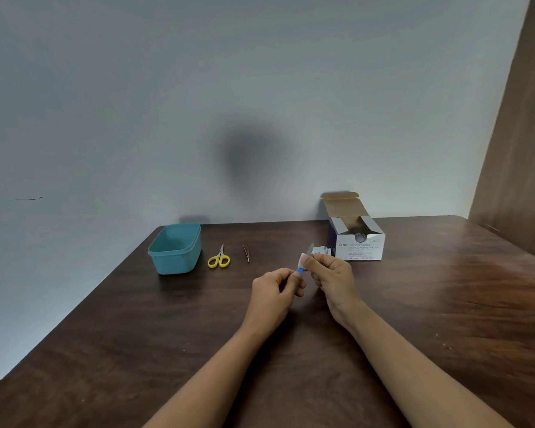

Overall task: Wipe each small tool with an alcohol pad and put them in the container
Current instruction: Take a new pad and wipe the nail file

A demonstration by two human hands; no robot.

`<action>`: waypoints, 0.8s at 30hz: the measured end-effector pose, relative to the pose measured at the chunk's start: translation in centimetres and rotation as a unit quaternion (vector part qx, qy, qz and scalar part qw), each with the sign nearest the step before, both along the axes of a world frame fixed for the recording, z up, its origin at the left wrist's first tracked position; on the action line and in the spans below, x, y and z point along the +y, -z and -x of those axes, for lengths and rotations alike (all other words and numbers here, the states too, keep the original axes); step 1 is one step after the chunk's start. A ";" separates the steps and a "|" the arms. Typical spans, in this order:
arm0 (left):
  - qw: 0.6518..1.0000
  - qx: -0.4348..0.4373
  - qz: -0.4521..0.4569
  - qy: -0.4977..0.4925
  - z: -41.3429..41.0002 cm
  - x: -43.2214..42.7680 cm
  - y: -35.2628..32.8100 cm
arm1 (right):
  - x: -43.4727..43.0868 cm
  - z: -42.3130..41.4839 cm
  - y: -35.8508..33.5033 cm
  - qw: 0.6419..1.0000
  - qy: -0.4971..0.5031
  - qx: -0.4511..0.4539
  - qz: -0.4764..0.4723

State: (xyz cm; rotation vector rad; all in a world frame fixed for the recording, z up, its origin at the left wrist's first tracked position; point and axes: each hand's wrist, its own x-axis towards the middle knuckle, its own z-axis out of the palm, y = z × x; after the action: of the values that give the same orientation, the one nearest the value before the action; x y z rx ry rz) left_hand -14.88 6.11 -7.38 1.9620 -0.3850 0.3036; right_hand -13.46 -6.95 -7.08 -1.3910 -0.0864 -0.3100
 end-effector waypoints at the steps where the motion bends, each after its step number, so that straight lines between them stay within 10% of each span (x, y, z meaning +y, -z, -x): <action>1: 1.000 -0.001 -0.003 0.003 0.0 0.0 0.0 | 0.0 -0.1 0.0 1.000 0.008 0.002 -0.021; 16: 0.999 0.017 -0.004 0.028 0.2 0.0 -0.1 | -0.9 -0.9 0.0 0.970 -0.020 0.058 -0.236; 24: 0.992 0.061 0.099 0.053 -0.3 0.5 0.2 | -1.0 -0.8 0.6 0.990 -0.139 0.004 -0.024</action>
State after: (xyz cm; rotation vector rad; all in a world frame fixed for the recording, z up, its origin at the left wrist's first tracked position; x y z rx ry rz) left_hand -14.60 6.56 -7.62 1.7496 -0.3644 0.1474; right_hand -12.67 -7.96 -7.67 -1.3122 -0.2618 -0.0722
